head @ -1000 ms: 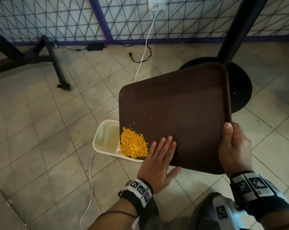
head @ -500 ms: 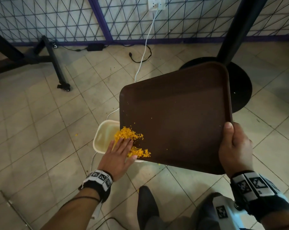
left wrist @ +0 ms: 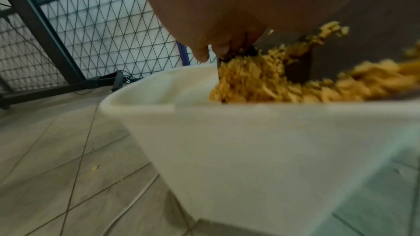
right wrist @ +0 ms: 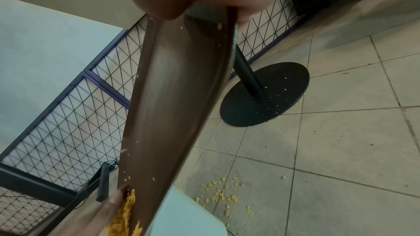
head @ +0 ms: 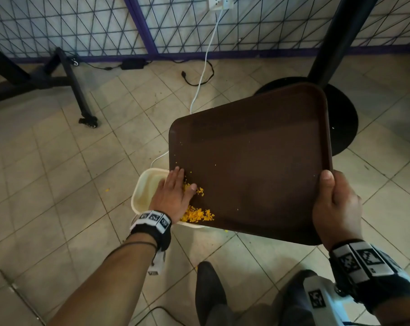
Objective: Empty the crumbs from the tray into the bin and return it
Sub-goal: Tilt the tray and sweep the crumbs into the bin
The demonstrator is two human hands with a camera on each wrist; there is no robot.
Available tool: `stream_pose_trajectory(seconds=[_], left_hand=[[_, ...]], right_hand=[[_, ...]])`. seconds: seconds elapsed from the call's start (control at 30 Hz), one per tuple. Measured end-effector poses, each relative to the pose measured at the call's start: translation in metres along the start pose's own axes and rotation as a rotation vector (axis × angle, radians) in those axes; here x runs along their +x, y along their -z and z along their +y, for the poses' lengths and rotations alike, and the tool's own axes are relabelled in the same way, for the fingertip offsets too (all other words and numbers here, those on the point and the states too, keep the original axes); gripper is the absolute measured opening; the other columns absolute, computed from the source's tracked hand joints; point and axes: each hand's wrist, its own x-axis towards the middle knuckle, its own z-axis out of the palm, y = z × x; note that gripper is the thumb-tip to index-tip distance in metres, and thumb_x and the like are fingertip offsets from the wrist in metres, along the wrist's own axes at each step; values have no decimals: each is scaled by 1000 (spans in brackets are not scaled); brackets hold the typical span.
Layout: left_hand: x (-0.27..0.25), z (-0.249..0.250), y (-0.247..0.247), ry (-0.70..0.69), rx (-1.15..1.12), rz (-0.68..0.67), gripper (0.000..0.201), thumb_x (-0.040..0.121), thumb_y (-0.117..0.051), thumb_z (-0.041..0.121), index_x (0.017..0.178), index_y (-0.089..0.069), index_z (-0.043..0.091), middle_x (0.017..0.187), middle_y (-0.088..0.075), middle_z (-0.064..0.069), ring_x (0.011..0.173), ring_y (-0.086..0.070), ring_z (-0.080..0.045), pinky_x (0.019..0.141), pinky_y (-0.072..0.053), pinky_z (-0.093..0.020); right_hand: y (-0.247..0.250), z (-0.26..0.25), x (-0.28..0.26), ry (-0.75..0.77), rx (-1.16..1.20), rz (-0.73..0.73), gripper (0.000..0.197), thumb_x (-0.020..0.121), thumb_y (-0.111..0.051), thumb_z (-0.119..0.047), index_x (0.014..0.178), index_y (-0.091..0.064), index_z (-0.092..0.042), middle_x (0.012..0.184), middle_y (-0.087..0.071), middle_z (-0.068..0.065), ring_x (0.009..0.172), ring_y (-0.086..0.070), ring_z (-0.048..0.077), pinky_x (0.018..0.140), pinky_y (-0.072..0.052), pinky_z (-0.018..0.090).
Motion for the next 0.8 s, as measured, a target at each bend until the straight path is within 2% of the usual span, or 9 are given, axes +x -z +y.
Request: stream_pose_trajectory(seconds=[0.13, 0.23, 0.5, 0.63, 0.8], left_hand=[[-41, -9, -21, -57, 36, -26, 77, 98, -5, 65, 157, -14, 16, 164, -15, -5, 151, -13, -19, 122, -12, -43], [-50, -14, -21, -60, 20, -23, 76, 98, -6, 64, 157, -14, 16, 163, -19, -6, 150, -15, -19, 122, -12, -43], [1, 10, 17, -9, -133, 154, 65, 103, -13, 55, 159, -5, 21, 166, 0, 2, 152, -4, -14, 123, -7, -39], [10, 14, 14, 13, -139, 83, 60, 105, -17, 44, 159, -2, 21, 166, 1, 2, 152, -4, -14, 123, -7, -40], [-31, -1, -19, -33, -101, -23, 60, 105, -16, 44, 158, -3, 20, 166, -3, -1, 152, -6, -17, 123, -6, -40]], right_hand=[[1, 0, 0, -3, 1, -5, 35, 105, -31, -27, 99, -55, -2, 66, -48, -3, 59, -47, 11, 52, -32, 23], [0, 2, -2, 27, -10, 11, 37, 105, -31, -29, 99, -56, -1, 67, -49, 0, 58, -46, 11, 52, -33, 24], [-3, -1, -2, 78, -7, 40, 38, 103, -30, -30, 94, -54, -1, 63, -47, 1, 55, -46, 13, 52, -36, 25], [-4, -3, -2, 105, 0, 52, 36, 103, -31, -29, 94, -53, -2, 64, -47, 1, 55, -45, 10, 52, -35, 24], [-2, -6, -1, 115, 13, 52, 31, 104, -31, -29, 89, -49, -9, 63, -45, -2, 54, -46, 13, 50, -35, 26]])
